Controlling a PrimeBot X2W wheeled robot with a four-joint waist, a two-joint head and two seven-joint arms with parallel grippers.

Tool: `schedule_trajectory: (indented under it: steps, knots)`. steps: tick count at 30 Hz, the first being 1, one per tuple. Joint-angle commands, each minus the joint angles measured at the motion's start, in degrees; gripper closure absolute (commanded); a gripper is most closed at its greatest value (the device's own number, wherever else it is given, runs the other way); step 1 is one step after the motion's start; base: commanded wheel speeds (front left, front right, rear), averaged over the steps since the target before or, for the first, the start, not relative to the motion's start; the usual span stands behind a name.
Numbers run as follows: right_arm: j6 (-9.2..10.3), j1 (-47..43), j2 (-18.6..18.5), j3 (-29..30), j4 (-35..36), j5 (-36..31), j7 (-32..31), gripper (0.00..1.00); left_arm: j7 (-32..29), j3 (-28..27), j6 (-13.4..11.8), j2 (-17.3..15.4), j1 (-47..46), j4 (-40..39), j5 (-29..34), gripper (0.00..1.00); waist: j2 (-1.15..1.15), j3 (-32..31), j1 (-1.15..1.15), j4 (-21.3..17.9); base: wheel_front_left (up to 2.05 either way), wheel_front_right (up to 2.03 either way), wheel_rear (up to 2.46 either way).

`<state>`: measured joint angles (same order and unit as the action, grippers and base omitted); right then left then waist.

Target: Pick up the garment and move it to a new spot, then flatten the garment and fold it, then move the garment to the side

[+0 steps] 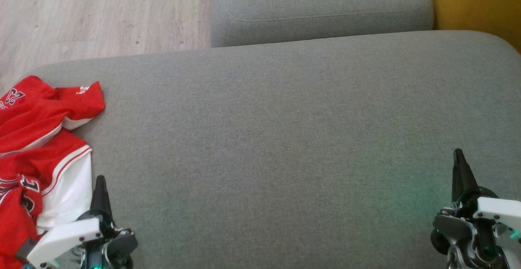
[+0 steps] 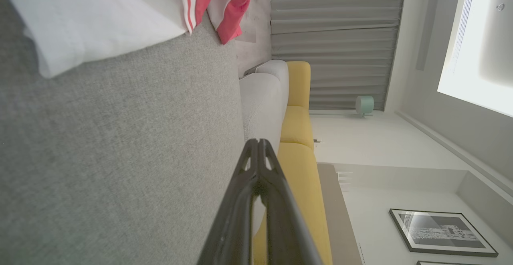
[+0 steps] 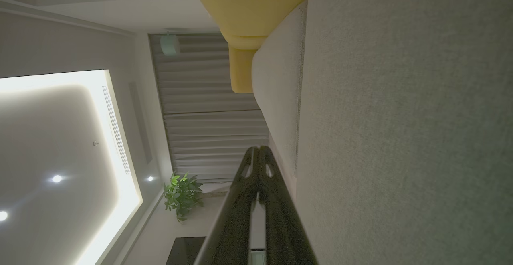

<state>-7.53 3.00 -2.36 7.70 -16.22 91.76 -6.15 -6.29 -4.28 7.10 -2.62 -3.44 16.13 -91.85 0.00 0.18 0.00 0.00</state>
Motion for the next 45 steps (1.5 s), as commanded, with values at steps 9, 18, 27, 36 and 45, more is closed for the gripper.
schedule_trajectory:
  steps: [9, 18, 27, 36, 45]
  knots:
    - [0.04, 3.19, -0.52, -1.20, 2.20, 0.42, -0.32, 1.00, -0.18, -2.22, 0.39, -0.26, -2.75, -2.11, -0.34, 1.00, 0.00, 0.00, 0.00, 0.00, 0.00, 0.00, 0.00]
    - [0.04, 3.19, -0.52, -1.20, 2.20, 0.42, -0.32, 1.00, -0.18, -2.22, 0.39, -0.26, -2.75, -2.11, -0.34, 1.00, 0.00, 0.00, 0.00, 0.00, 0.00, 0.00, 0.00]
    - [0.04, 3.19, -0.52, -1.20, 2.20, 0.42, -0.32, 1.00, -0.18, -2.22, 0.39, -0.26, -2.75, -2.11, -0.34, 1.00, 0.00, 0.00, 0.00, 0.00, 0.00, 0.00, 0.00]
    - [0.04, 3.19, -0.52, -1.20, 2.20, 0.42, -0.32, 1.00, -0.18, -2.22, 0.39, -0.26, -2.75, -2.11, -0.34, 1.00, 0.00, 0.00, 0.00, 0.00, 0.00, 0.00, 0.00]
    - [0.04, 3.19, -0.52, -1.20, 2.20, 0.42, -0.32, 1.00, -0.18, -2.22, 0.39, -0.26, -2.75, -2.11, -0.34, 1.00, 0.00, 0.00, 0.00, 0.00, 0.00, 0.00, 0.00]
